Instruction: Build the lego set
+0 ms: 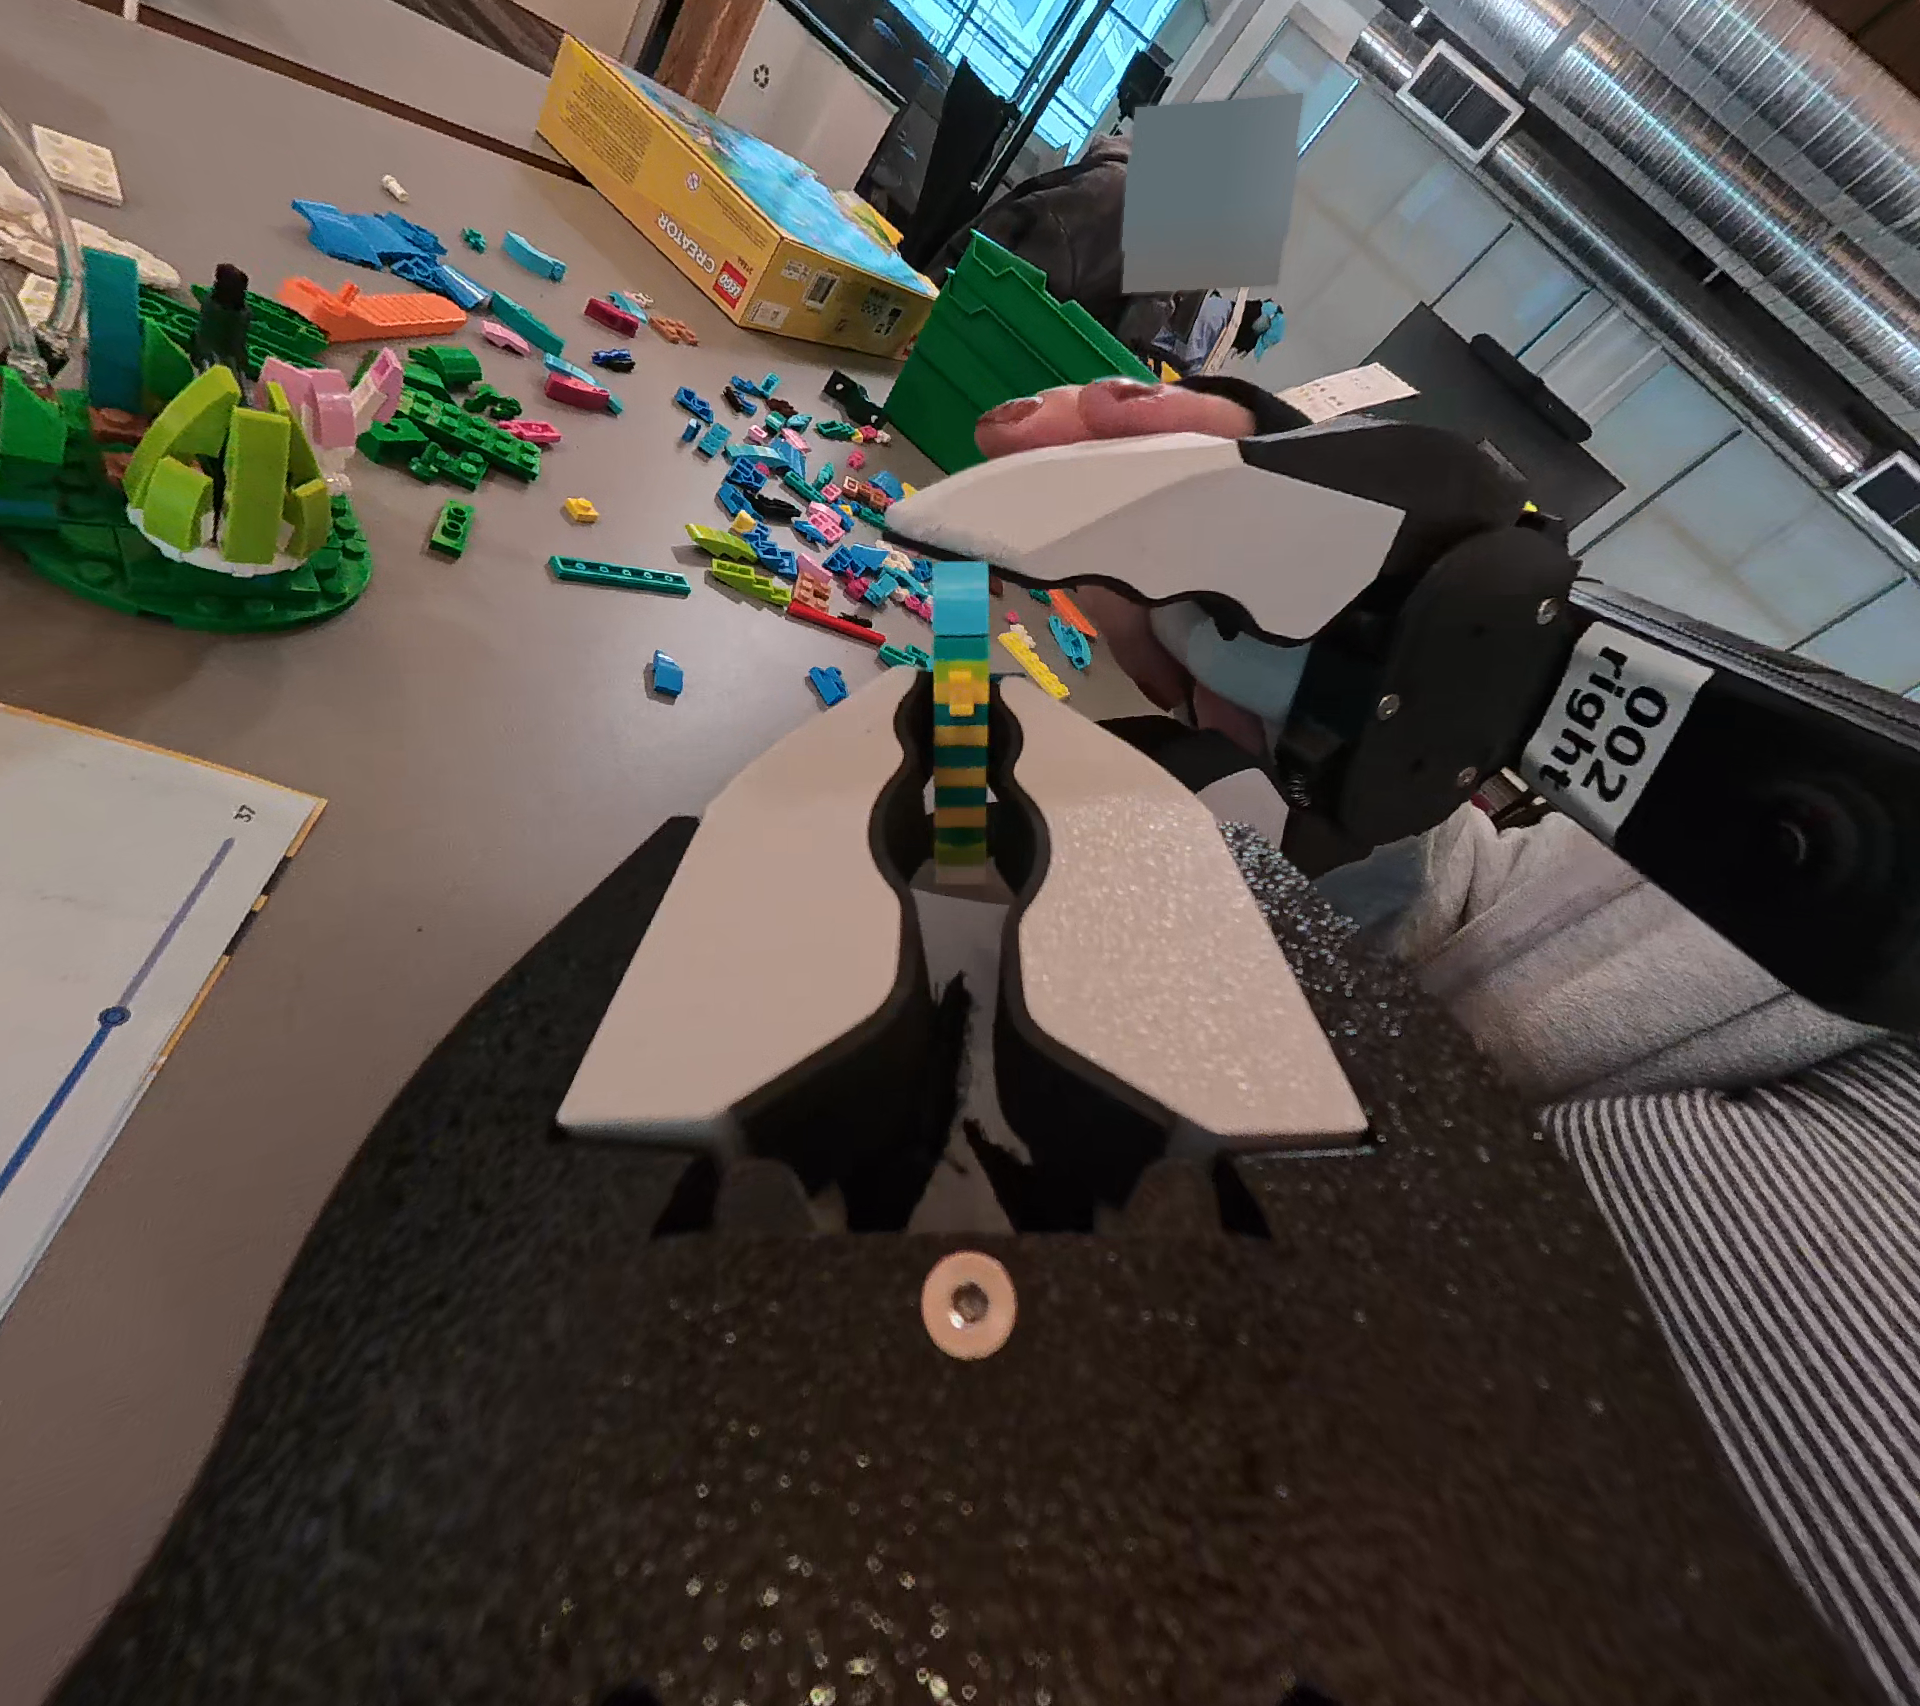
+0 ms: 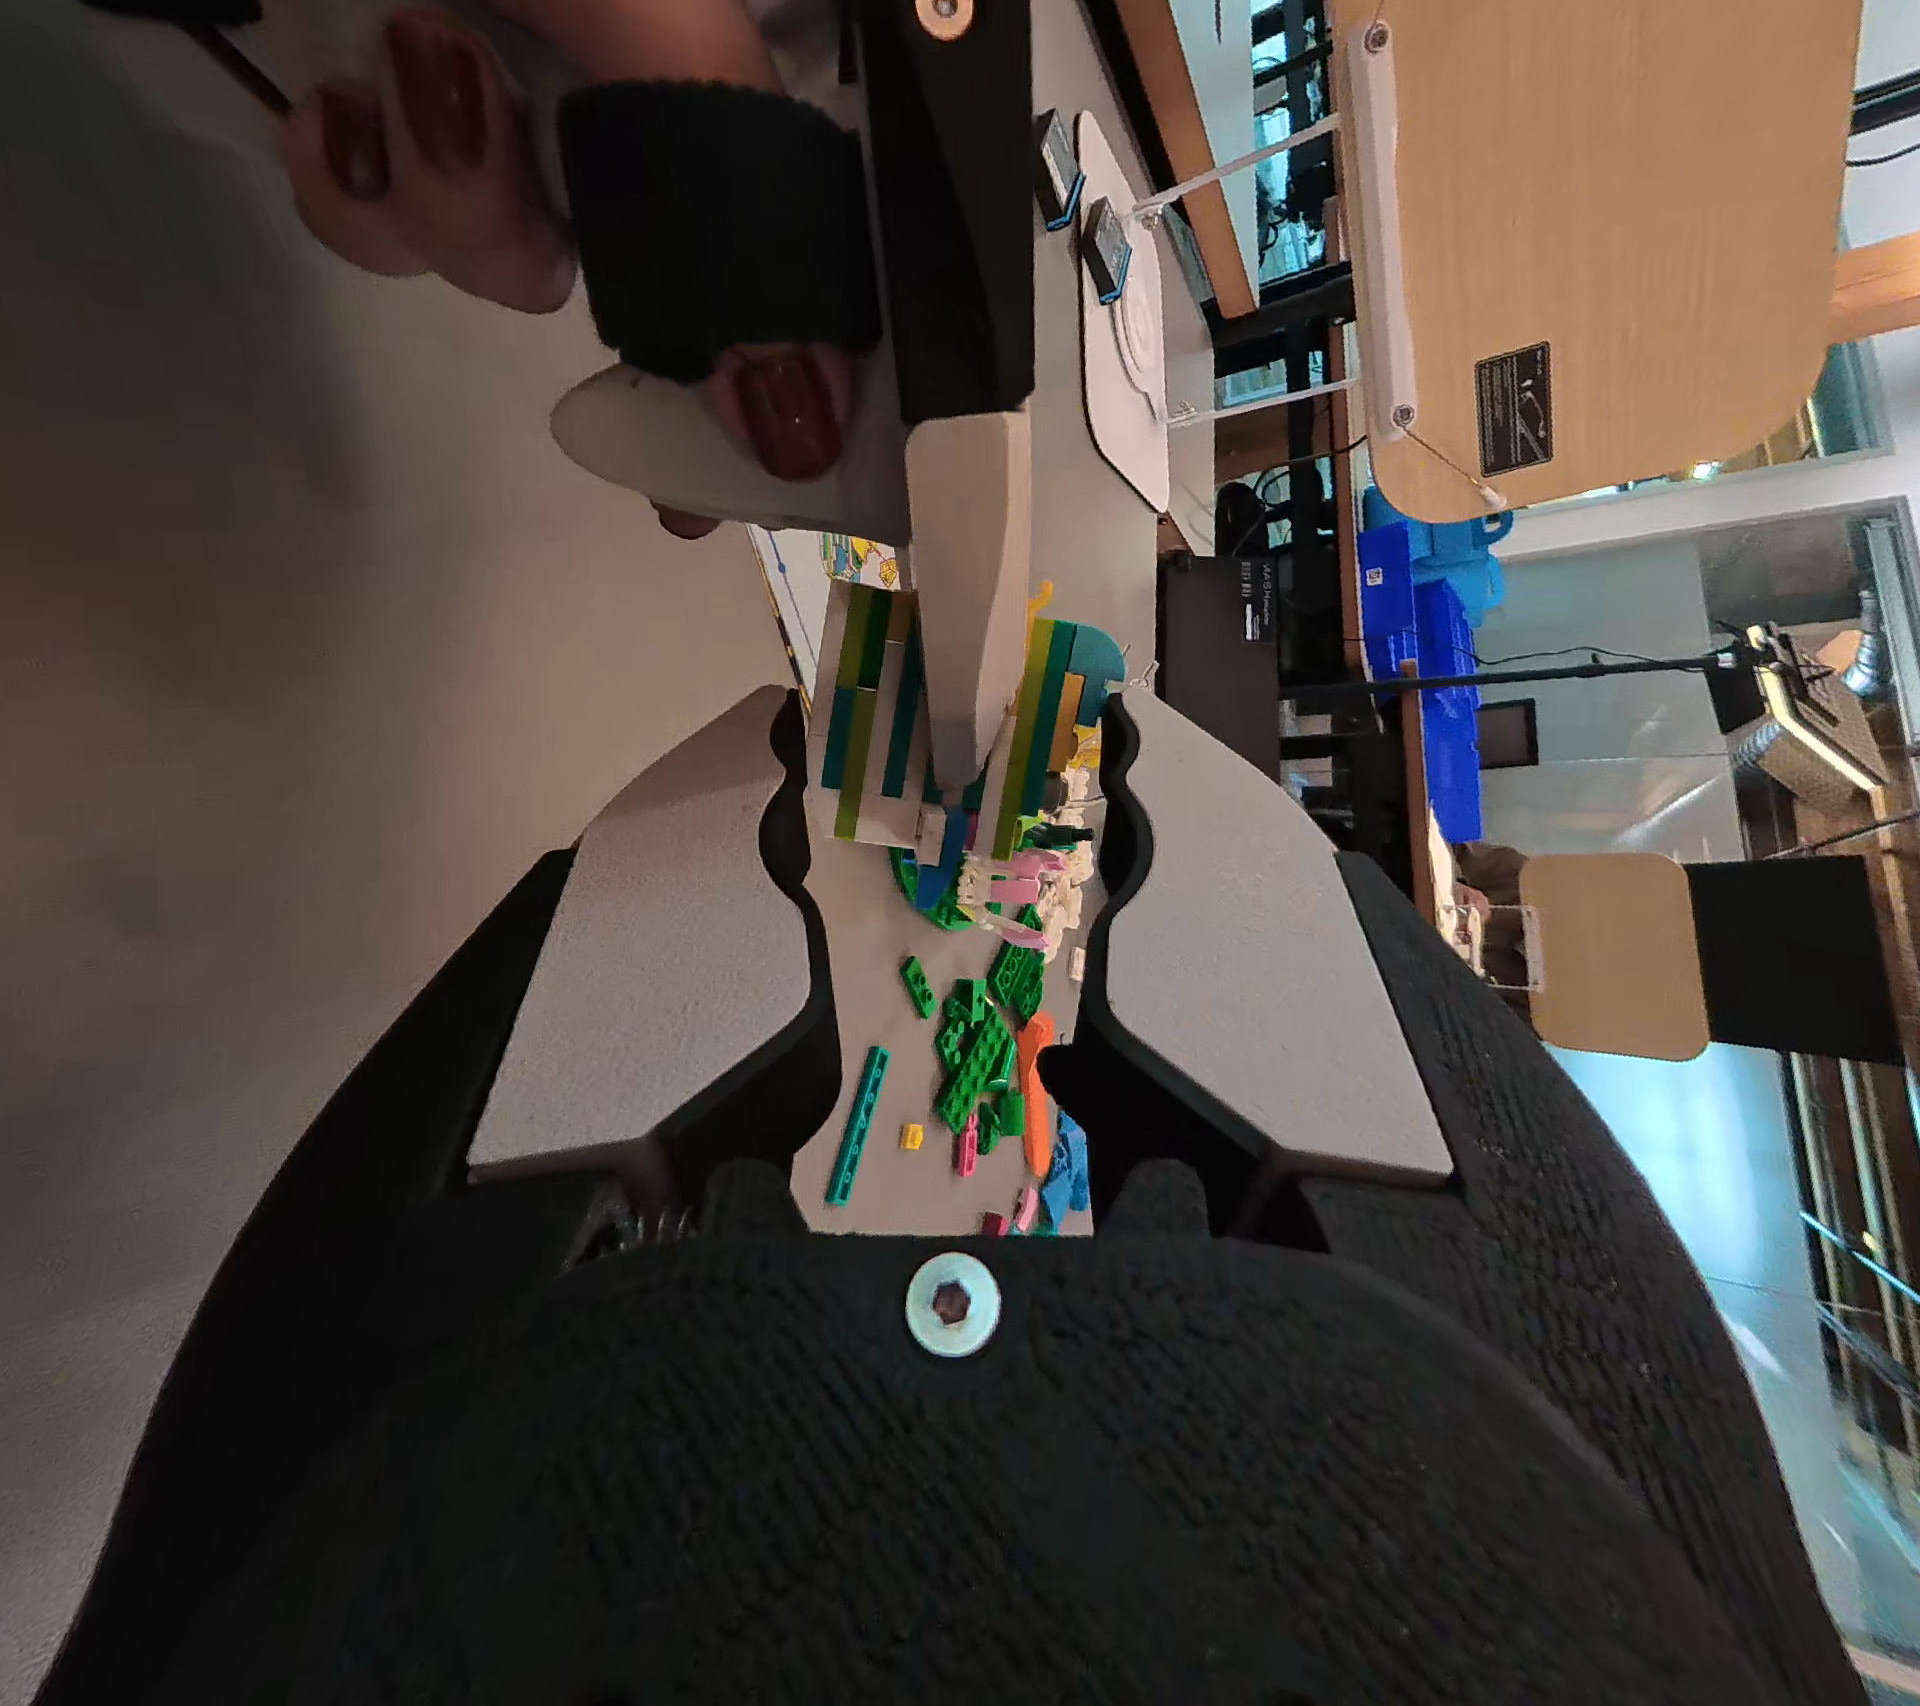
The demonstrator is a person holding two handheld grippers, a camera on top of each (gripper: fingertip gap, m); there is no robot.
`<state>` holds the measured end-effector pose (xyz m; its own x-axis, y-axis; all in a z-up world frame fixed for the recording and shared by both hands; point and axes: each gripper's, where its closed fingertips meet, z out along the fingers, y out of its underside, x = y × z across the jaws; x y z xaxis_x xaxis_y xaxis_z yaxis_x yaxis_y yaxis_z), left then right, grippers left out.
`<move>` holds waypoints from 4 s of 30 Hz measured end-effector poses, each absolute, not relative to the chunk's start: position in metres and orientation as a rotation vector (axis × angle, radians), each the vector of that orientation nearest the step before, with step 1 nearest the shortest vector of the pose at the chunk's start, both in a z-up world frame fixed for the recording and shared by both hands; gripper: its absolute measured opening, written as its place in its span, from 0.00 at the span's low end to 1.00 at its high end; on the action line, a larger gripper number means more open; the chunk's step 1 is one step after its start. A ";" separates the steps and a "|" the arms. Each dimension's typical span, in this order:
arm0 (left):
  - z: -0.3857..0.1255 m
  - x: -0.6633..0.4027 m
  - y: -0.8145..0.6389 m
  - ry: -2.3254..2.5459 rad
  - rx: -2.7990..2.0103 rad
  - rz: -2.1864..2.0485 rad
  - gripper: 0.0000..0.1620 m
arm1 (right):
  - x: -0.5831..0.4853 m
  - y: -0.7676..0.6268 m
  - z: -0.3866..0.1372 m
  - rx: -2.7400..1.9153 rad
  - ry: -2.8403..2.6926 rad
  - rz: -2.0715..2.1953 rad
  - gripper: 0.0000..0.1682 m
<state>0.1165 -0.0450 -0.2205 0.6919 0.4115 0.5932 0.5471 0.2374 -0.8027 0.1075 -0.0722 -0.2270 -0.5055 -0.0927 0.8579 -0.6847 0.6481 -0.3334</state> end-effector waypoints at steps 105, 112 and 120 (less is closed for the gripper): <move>-0.244 0.130 -0.035 -0.346 -1.700 0.291 0.05 | 0.121 -0.031 -0.210 0.499 -2.609 1.524 0.04; -0.254 0.131 -0.029 -0.293 -1.795 0.437 0.05 | 0.141 -0.043 -0.214 0.618 -2.617 1.313 0.04; -0.253 0.129 -0.032 -0.247 -1.805 0.563 0.05 | 0.140 -0.041 -0.225 0.664 -2.618 1.184 0.03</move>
<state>0.1291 -0.0316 -0.2532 0.8617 0.4421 -0.2492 -0.1156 -0.3072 -0.9446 0.1405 -0.0409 -0.2253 -0.8810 -0.3195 0.3490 -0.4731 0.5801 -0.6630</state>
